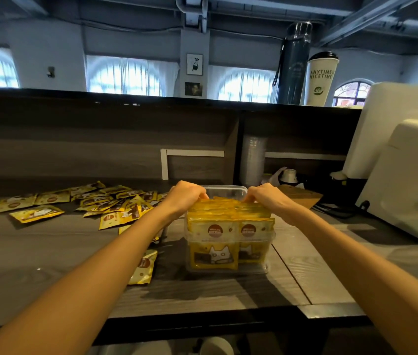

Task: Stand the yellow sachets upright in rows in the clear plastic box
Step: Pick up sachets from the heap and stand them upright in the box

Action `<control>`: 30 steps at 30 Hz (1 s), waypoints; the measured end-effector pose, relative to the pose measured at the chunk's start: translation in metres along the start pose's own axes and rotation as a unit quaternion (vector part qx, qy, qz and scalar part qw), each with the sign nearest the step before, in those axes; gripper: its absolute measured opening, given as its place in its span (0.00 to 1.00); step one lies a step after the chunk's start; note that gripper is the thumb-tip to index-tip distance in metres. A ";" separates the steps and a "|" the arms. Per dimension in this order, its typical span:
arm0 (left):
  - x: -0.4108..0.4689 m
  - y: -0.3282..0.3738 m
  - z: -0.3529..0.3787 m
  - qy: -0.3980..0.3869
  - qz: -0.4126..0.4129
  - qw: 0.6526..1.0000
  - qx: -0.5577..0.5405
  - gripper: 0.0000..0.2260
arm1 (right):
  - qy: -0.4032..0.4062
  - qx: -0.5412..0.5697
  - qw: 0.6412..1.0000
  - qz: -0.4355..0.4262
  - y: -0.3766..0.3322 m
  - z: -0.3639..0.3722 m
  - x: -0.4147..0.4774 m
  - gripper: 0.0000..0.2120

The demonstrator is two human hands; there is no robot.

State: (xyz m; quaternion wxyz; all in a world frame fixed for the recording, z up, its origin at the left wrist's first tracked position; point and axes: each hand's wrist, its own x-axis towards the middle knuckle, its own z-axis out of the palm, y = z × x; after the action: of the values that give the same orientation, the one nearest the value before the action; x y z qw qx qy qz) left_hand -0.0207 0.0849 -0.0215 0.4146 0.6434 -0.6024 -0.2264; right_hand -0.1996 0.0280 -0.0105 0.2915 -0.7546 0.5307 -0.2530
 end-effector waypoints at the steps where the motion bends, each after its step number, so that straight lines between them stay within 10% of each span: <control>1: 0.000 0.000 0.000 0.002 0.002 1.000 0.001 0.12 | -0.003 0.002 1.000 -0.003 0.000 0.000 -0.001 0.14; 18: -0.038 -0.025 -0.056 0.273 -0.022 0.960 0.054 0.12 | 0.145 0.062 0.953 -0.257 -0.095 0.056 -0.057 0.13; 25: -0.084 -0.094 -0.068 0.124 -0.182 0.964 0.152 0.04 | 0.004 -0.016 0.969 -0.245 -0.100 0.135 -0.064 0.17; 30: -0.105 -0.116 -0.073 0.101 -0.188 0.959 0.185 0.23 | -0.064 -0.077 0.981 -0.168 -0.082 0.167 -0.052 0.20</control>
State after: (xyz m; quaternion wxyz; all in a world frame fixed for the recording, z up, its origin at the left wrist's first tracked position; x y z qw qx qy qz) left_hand 0.0872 0.1966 -0.0959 0.2974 0.8299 -0.4569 -0.1188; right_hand -0.0465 0.1278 -0.0733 0.2196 -0.8678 0.3943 -0.2080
